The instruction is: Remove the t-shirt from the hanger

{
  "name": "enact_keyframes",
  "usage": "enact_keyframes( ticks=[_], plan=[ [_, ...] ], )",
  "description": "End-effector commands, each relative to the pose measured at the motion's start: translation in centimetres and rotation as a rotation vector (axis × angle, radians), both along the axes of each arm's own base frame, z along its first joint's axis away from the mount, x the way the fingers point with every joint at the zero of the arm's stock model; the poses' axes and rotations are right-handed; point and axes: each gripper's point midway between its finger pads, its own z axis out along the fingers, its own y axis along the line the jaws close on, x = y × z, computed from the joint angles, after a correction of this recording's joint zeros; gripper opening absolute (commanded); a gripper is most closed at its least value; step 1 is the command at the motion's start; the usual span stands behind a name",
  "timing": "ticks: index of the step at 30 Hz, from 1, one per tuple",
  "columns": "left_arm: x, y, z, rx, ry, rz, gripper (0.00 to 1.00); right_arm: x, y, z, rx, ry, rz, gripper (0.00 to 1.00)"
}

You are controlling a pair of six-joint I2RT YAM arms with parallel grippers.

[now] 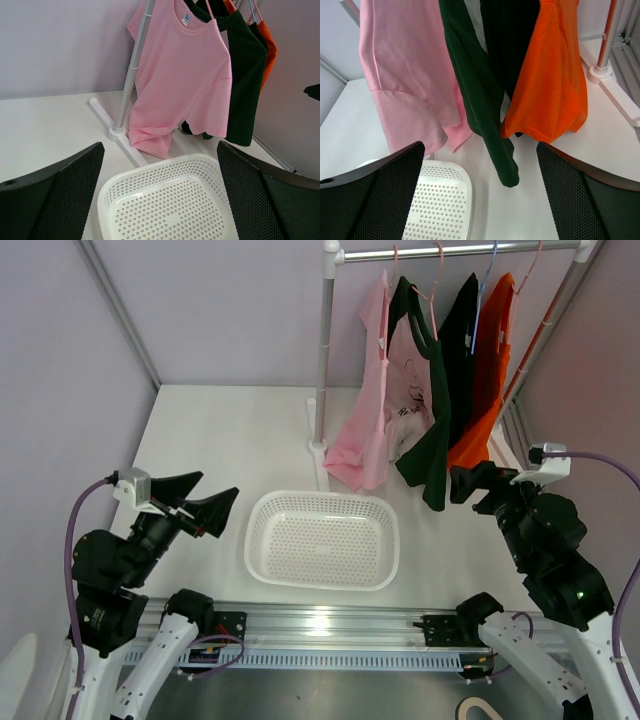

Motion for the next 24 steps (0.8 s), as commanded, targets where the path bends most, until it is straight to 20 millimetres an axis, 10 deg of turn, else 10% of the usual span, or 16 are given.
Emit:
enact_keyframes(
  ticks=[1, 8, 15, 24],
  plan=[
    [0.2, -0.4, 0.0, 0.004, -0.006, -0.019, 0.99, 0.1, -1.0, 1.9, 0.008, -0.03, -0.057, 1.0],
    [0.1, -0.7, 0.0, 0.008, -0.001, -0.038, 1.0, 4.0, -3.1, 4.9, -0.118, 0.064, -0.276, 0.99],
    [0.2, -0.7, -0.4, 0.017, 0.01, -0.034, 0.99, 9.1, -5.1, 13.7, -0.173, 0.02, -0.406, 1.0],
    [0.3, -0.8, -0.6, 0.018, 0.018, -0.042, 0.99, 17.2, -8.2, 14.2, -0.203, 0.058, -0.428, 0.99]
  ],
)
